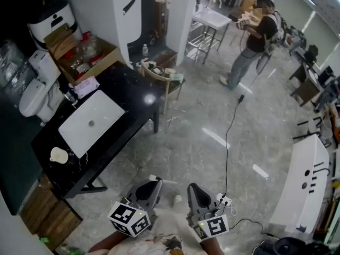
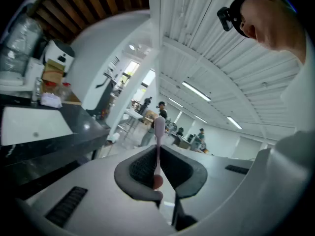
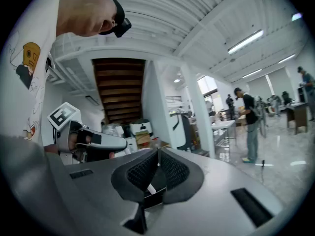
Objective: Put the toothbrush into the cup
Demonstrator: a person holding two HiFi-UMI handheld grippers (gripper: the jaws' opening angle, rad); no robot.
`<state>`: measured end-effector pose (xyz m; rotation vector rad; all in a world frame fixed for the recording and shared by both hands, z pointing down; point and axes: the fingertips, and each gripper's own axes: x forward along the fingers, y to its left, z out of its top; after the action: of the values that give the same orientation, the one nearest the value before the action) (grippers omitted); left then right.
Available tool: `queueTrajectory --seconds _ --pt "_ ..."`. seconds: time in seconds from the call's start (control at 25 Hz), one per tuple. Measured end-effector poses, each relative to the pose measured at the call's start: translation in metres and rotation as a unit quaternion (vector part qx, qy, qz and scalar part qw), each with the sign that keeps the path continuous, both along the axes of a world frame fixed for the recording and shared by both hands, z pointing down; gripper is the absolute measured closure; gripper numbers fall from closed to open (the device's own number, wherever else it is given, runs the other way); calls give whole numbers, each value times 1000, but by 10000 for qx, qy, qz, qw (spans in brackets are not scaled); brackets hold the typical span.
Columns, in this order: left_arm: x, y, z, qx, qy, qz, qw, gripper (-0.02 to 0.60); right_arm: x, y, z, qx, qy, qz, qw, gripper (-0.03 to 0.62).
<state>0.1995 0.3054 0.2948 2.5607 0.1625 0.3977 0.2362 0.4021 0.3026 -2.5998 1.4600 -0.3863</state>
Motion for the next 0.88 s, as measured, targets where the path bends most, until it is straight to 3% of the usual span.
queueTrajectory --seconds 0.12,0.2,0.32,0.48,0.68,0.88 --pt "-26 -13 4 296 31 -727 9969 551 -8 -23 5 189 162 -768 9967 565" --pt "-49 -21 12 382 -95 -1409 9892 551 -17 -39 10 240 197 -1425 9893 565" --pt "-87 -23 25 388 -261 -2407 9695 551 -33 -63 24 263 72 -2363 9713 565" --pt "-135 -22 48 298 -468 -3246 9442 551 -74 -83 47 218 -171 -3216 9465 565" --pt "-164 -30 52 166 -359 -3882 9207 551 -110 -100 47 291 -292 -3919 9191 565" --pt "-184 -60 46 256 -206 -4141 9096 551 -122 -130 44 317 -256 -4027 9144 565"
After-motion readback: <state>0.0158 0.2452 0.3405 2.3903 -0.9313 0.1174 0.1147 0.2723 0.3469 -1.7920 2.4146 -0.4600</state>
